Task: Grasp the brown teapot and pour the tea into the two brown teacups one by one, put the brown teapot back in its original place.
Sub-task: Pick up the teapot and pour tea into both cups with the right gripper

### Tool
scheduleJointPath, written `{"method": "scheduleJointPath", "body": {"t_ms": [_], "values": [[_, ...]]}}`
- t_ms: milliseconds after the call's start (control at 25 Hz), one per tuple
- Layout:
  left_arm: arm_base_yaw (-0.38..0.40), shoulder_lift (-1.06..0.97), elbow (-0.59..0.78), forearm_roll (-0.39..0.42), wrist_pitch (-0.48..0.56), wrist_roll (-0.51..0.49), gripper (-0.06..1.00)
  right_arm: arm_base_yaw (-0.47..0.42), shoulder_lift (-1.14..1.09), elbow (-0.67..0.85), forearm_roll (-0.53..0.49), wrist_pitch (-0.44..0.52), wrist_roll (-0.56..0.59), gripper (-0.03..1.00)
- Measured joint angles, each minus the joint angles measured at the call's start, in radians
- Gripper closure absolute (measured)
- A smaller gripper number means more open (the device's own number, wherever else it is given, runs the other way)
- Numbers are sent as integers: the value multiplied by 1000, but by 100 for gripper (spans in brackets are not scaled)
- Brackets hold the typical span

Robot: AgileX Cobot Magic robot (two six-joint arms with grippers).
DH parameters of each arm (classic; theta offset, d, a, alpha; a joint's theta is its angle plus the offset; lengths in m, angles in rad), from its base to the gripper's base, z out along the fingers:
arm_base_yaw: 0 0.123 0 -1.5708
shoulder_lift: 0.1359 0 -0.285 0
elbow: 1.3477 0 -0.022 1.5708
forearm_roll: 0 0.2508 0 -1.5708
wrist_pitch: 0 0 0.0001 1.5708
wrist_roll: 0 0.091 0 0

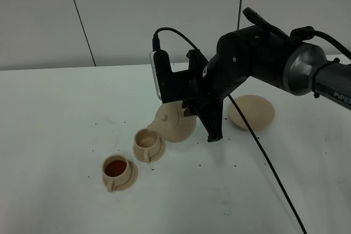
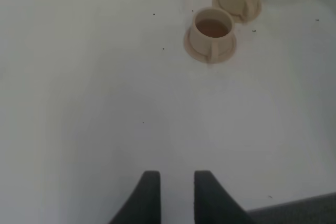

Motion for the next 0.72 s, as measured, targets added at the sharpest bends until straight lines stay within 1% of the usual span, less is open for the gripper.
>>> {"method": "scheduleJointPath", "body": {"t_ms": [400, 720], "values": [[0, 0, 0, 0, 0, 0, 71, 2, 0, 0, -28, -11, 0, 87], [0, 0, 0, 0, 0, 0, 71, 28, 0, 0, -70, -20, 4, 87]]}}
